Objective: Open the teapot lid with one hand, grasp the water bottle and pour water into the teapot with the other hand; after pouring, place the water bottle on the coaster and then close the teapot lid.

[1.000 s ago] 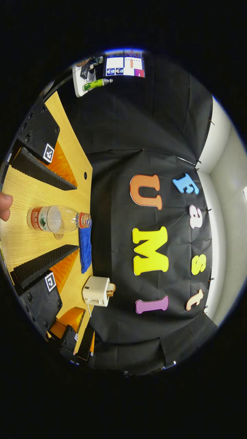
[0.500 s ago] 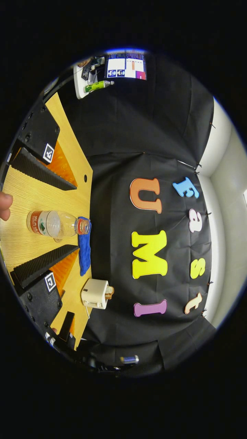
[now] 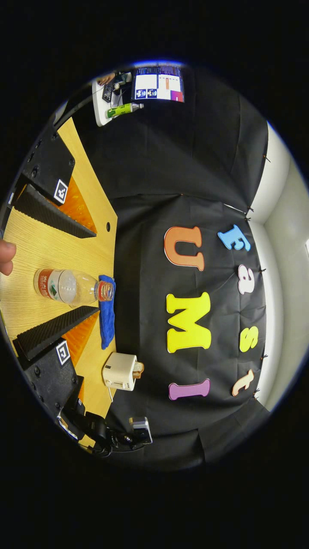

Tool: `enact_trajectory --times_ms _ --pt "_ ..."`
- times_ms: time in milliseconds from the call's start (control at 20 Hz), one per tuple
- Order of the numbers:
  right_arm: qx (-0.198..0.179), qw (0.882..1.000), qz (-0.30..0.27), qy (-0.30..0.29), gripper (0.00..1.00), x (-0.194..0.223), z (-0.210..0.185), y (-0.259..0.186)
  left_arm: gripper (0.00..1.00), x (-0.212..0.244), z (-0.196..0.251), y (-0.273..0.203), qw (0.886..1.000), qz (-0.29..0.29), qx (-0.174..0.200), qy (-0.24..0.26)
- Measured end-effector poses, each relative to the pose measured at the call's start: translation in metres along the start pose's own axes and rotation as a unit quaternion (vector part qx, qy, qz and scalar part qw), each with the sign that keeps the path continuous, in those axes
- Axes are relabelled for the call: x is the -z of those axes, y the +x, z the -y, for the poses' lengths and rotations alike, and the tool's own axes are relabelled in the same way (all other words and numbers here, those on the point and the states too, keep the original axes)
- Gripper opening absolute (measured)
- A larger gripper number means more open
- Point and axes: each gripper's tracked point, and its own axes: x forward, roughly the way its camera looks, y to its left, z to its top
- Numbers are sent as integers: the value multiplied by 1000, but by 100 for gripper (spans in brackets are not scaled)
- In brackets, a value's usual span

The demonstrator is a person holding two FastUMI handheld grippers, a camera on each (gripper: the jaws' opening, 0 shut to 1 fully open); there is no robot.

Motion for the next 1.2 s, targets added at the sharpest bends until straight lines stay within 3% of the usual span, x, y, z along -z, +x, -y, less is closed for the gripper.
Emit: enact_trajectory --times_ms 200,250,300,350,400,450,550,600,650,950,1200 --pt "8 1000 3 -13 47 -2 1 4 99 2 -1 3 1000 -3 0 0" --pt "7 1000 0 -13 34 -1 1 6 99 2 -2 3 1000 -4 -1 0" --pt "8 1000 -2 -13 28 0 1 8 99 2 -3 2 1000 -3 -1 -1" --pt "9 1000 0 -15 13 -1 0 7 99 2 -3 2 1000 -4 -2 0" --pt "0 1000 2 -17 20 -2 -3 8 99 3 -3 2 1000 -4 -3 1" --pt "0 1000 -3 -18 20 -5 -5 0 99 4 -2 4 1000 -5 -3 1" --pt "1 1000 -4 -24 7 1 -3 10 99 5 -1 3 1000 -7 -3 4" --pt "-3 1000 -6 -22 10 3 -5 9 100 7 -3 3 1000 -8 -2 4" --pt "-6 1000 -5 -19 0 1 -4 8 99 10 -4 3 1000 -9 0 2" --pt "-14 1000 0 -22 0 -4 -5 7 99 52 -9 0 999 -51 9 -8" --pt "-28 999 14 -16 0 -16 -9 1 99 80 10 0 996 -75 44 -28"
